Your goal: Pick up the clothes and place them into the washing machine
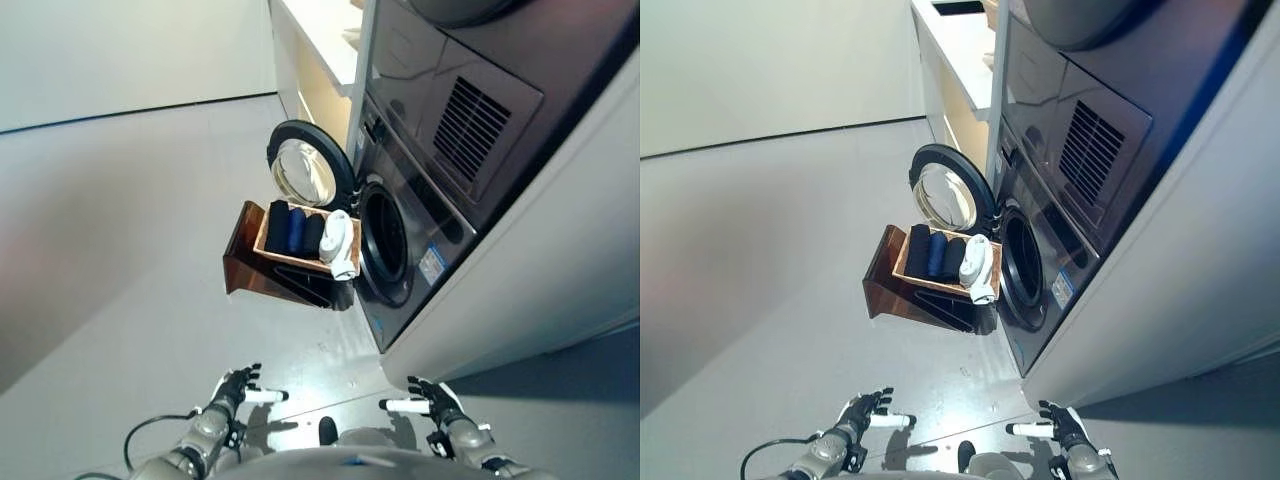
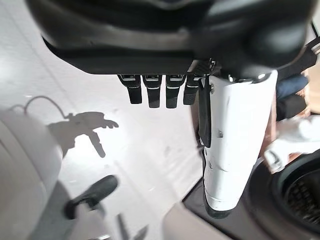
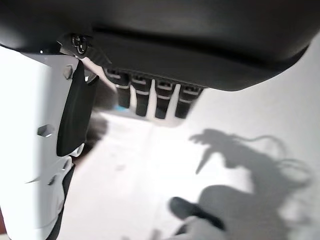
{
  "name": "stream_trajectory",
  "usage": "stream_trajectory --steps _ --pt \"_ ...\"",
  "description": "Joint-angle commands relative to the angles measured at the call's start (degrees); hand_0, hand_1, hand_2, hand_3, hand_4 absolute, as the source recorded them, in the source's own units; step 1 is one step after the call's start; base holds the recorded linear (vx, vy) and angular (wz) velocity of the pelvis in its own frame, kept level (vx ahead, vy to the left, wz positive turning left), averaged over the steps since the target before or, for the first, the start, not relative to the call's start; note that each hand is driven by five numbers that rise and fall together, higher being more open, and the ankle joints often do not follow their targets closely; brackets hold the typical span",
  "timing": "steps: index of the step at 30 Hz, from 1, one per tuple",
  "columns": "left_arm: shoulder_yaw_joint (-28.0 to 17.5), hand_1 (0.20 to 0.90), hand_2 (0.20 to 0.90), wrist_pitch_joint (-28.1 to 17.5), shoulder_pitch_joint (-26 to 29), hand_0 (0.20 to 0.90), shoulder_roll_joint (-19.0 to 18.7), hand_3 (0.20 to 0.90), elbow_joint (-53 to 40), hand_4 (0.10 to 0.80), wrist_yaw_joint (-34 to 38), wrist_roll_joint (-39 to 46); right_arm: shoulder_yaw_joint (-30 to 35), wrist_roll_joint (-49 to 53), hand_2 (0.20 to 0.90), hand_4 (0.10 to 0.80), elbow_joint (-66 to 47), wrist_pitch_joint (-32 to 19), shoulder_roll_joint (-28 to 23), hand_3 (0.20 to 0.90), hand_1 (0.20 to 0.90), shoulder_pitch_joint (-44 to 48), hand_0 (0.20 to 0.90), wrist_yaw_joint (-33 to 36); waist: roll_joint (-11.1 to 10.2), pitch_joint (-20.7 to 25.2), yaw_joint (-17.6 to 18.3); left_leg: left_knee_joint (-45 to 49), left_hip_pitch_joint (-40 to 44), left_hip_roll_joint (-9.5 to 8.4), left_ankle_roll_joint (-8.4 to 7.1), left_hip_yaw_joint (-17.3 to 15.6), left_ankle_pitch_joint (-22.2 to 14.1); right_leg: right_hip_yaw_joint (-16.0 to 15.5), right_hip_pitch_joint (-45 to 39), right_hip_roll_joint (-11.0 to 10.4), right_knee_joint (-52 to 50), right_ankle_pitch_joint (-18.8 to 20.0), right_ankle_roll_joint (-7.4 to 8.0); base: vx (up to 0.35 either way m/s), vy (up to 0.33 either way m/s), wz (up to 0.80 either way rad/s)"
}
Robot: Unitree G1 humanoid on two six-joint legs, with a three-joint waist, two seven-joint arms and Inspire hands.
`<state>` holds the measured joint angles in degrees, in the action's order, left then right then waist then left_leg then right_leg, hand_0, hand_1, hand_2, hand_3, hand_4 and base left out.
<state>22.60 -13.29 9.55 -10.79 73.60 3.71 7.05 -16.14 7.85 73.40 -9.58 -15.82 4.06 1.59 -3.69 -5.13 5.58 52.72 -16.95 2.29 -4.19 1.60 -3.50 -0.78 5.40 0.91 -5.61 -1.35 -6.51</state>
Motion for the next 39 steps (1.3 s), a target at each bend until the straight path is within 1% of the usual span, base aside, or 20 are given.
stream_trajectory --steps 1,4,6,11,13,15,16,19,21,23,25,27,28,30,31,32,33,35,38,39 --pt "-0.57 0.9 0.9 -2.27 1.45 0.9 -3.63 0.9 -1.55 0.8 3.21 -0.1 -0.96 2.61 0.9 0.8 -1.65 -2.26 -2.25 0.9 0.9 0.23 0.9 1.93 -1.39 -1.27 -1.51 -21.64 -3.76 3.3 3.19 -6.19 5.26 4.69 -2.01 -0.66 3.31 1.9 6.25 0.409 0.112 -0.16" --pt "-1.22 0.9 0.9 -2.02 0.56 0.9 -3.51 0.9 -0.69 0.8 3.39 0.38 -1.72 1.97 0.9 0.8 -0.97 -2.25 -2.08 0.9 0.9 0.39 0.9 2.3 0.28 -1.3 -3.7 -47.46 -1.09 5.53 0.69 -2.37 11.83 6.97 -7.61 -0.16 7.15 -0.37 8.54 0.501 0.203 -0.41" --pt "-1.11 0.9 0.9 -1.82 -0.51 0.9 -3.11 0.9 0.06 0.8 3.21 0.25 -1.49 1.7 0.9 0.8 -0.33 -2.08 -1.9 0.9 0.9 -0.08 0.9 2.25 0.99 -0.4 -3.91 -51.3 -0.22 5.9 -0.27 -3.25 13.14 7.44 -10.13 -1.13 7.61 -2.07 9.39 0.413 0.219 -0.45" --pt "-1.87 0.9 0.9 -1.18 -1.12 0.9 -4.35 0.9 1.38 0.8 1.86 -1.49 0.05 1.41 0.9 0.8 0.62 -1.69 -1.06 0.9 0.9 -0.38 0.9 1.42 0.5 2.16 -4.82 -48.81 2.0 2.89 1.5 -2.82 10.36 9.38 -11.76 -5.54 2.88 -3.83 11.84 0.357 0.278 -0.62" --pt "-1.69 0.9 0.9 -0.82 -0.82 0.9 -5.38 0.9 1.54 0.8 1.6 -2.39 0.96 1.76 0.9 0.8 0.92 -1.46 -1.02 0.9 0.9 -0.71 0.9 1.02 0.03 2.44 -4.56 -47.79 3.02 1.0 3.11 -3.89 8.17 10.18 -9.11 -6.98 -4.39 0.32 12.99 0.259 0.279 -0.32" --pt "-2.2 0.9 0.9 -0.63 -0.22 0.9 -6.93 0.9 0.97 0.8 1.09 -2.34 1.68 1.92 0.9 0.8 1.14 -1.14 -1.27 0.9 0.9 -0.49 0.9 0.62 1.15 0.99 -3.87 -47.65 6.11 -0.38 5.44 -5.33 5.49 8.42 -2.47 -7.1 -16.71 6.92 12.64 0.229 0.322 -0.21" --pt "-2.21 0.9 0.9 -0.64 -0.2 0.9 -6.94 0.9 0.98 0.8 1.08 -2.34 1.68 1.93 0.9 0.8 1.14 -1.14 -1.26 0.9 0.9 -0.47 0.9 0.62 1.08 0.93 -3.92 -47.61 6.15 -0.43 5.45 -5.41 5.44 8.51 -2.41 -7.15 -16.9 6.8 12.66 0.174 0.273 -0.31" --pt "-2.63 0.9 0.9 -0.5 -0.09 0.9 -7.83 0.9 1.18 0.8 0.43 -2.78 2.19 1.17 0.9 0.8 0.97 -1.01 -1.68 0.9 0.9 -0.26 0.9 0.27 2.84 -0.12 -2.93 -48.67 10.28 -0.5 6.44 -6.71 3.7 2.41 3.38 -7.13 -21.4 6.23 11.97 0.192 0.218 -0.25" --pt "-3.42 0.9 0.9 -0.81 -0.19 0.9 -7.9 0.9 1.46 0.8 0.14 -3.5 2.71 1.03 0.9 0.8 1.66 -1.25 -1.9 0.9 0.9 -0.65 0.9 -0.15 2.91 0.39 -1.59 -50.07 13.68 -1.96 6.0 -5.91 2.44 -0.36 5.48 -4.11 -14.58 1.17 10.96 0.414 0.146 -0.25" --pt "-3.68 0.9 0.9 -0.95 -0.23 0.9 -7.83 0.9 1.57 0.8 0.15 -3.8 2.97 0.94 0.9 0.8 1.81 -1.37 -1.84 0.9 0.9 -0.9 0.9 -0.07 2.36 0.43 -1.17 -50.74 15.49 -2.72 5.81 -5.78 1.52 -2.85 5.39 -4.07 -9.26 1.62 10.79 0.302 0.027 0.01" --pt "-4.27 0.9 0.9 -0.92 -0.58 0.9 -6.86 0.9 1.32 0.8 0.16 -3.89 3.63 0.23 0.9 0.8 1.73 -1.1 -1.99 0.9 0.9 -1.35 0.9 -0.02 1.08 1.25 -1.01 -51.48 19.13 -4.2 5.26 -6.11 -1.3 -9.5 5.68 -5.39 1.44 5.68 11.24 0.374 -0.061 0.01" --pt "-4.18 0.9 0.9 -1.04 -0.64 0.9 -6.24 0.9 1.16 0.8 -0.4 -4.13 3.03 0.22 0.9 0.8 1.98 -1.0 -1.77 0.9 0.9 -1.83 0.9 -0.69 0.24 1.81 -0.42 -49.03 19.57 -4.62 4.65 -5.15 -2.96 -5.46 3.52 -4.43 2.94 5.37 10.69 0.294 -0.079 0.17" --pt "-4.18 0.9 0.9 -1.04 -0.66 0.9 -6.24 0.9 1.16 0.8 -0.4 -4.12 3.02 0.22 0.9 0.8 1.98 -1.01 -1.77 0.9 0.9 -1.84 0.9 -0.69 0.26 1.71 -0.46 -48.88 19.63 -4.56 4.64 -5.18 -3.09 -5.44 3.38 -4.38 2.98 5.37 10.68 0.196 -0.106 0.38" --pt "-4.06 0.9 0.9 -0.88 -0.93 0.9 -5.15 0.9 0.43 0.8 -0.41 -3.37 2.73 0.94 0.9 0.8 0.9 -1.17 -1.92 0.9 0.9 -2.21 0.9 -0.66 -1.03 1.49 -1.28 -34.91 15.79 -3.75 2.77 -6.7 -2.54 -6.34 0.22 -4.23 3.69 4.93 8.94 0.122 -0.125 0.26" --pt "-4.06 0.9 0.9 -0.88 -0.92 0.9 -5.15 0.9 0.43 0.8 -0.41 -3.37 2.73 0.95 0.9 0.8 0.9 -1.17 -1.92 0.9 0.9 -2.2 0.9 -0.66 -0.95 1.5 -1.23 -34.5 15.54 -3.64 2.73 -6.63 -2.74 -6.42 0.25 -4.14 3.71 4.95 8.91 0.07 -0.121 0.12" --pt "-3.57 0.9 0.9 -0.87 -1.12 0.9 -4.61 0.9 0.1 0.8 -0.53 -3.4 2.26 1.15 0.9 0.8 0.2 -1.13 -1.93 0.9 0.9 -2.24 0.9 -0.88 -1.7 1.09 -1.59 -28.91 13.12 -2.65 1.59 -6.78 -0.8 -6.09 -1.26 -3.97 4.59 4.67 7.97 0.077 -0.116 0.19" --pt "-3.16 0.9 0.9 -1.22 -1.05 0.9 -4.0 0.9 -0.07 0.8 -0.65 -3.09 2.1 2.25 0.9 0.8 0.26 -1.34 -2.1 0.9 0.9 -1.82 0.9 -0.79 -2.19 0.47 -2.72 -23.34 9.58 -3.1 1.13 -4.74 0.51 -5.64 -2.83 -3.35 5.85 4.42 7.08 0.126 -0.121 0.15" --pt "-2.88 0.9 0.9 -1.4 -1.16 0.9 -3.83 0.9 -0.24 0.8 -0.74 -2.88 1.95 2.74 0.9 0.8 0.04 -1.49 -2.21 0.9 0.9 -1.48 0.9 -0.87 -2.34 0.59 -2.98 -24.12 9.03 -3.03 1.5 -4.02 0.19 -5.41 -3.59 -3.21 6.9 4.51 7.13 0.124 -0.016 -0.13" --pt "-2.25 0.9 0.9 -1.72 -1.58 0.9 -3.46 0.9 -0.15 0.8 -0.55 -3.47 1.8 3.78 0.9 0.8 0.39 -1.65 -2.23 0.9 0.9 -0.58 0.9 -1.15 -2.83 1.39 -3.74 -33.32 8.93 -1.21 1.83 -3.18 -1.9 -4.34 -5.05 -4.22 8.95 4.37 8.73 0.182 0.08 -0.07" --pt "-1.92 0.9 0.9 -1.67 -1.46 0.9 -3.46 0.9 0.17 0.8 -0.15 -3.72 1.43 3.95 0.9 0.8 0.32 -1.77 -2.27 0.9 0.9 0.05 0.9 -0.95 -1.51 2.19 -4.3 -45.33 9.12 1.37 0.76 -1.39 2.56 -3.23 -5.72 -3.43 10.03 3.63 9.56 0.143 0.095 -0.02"
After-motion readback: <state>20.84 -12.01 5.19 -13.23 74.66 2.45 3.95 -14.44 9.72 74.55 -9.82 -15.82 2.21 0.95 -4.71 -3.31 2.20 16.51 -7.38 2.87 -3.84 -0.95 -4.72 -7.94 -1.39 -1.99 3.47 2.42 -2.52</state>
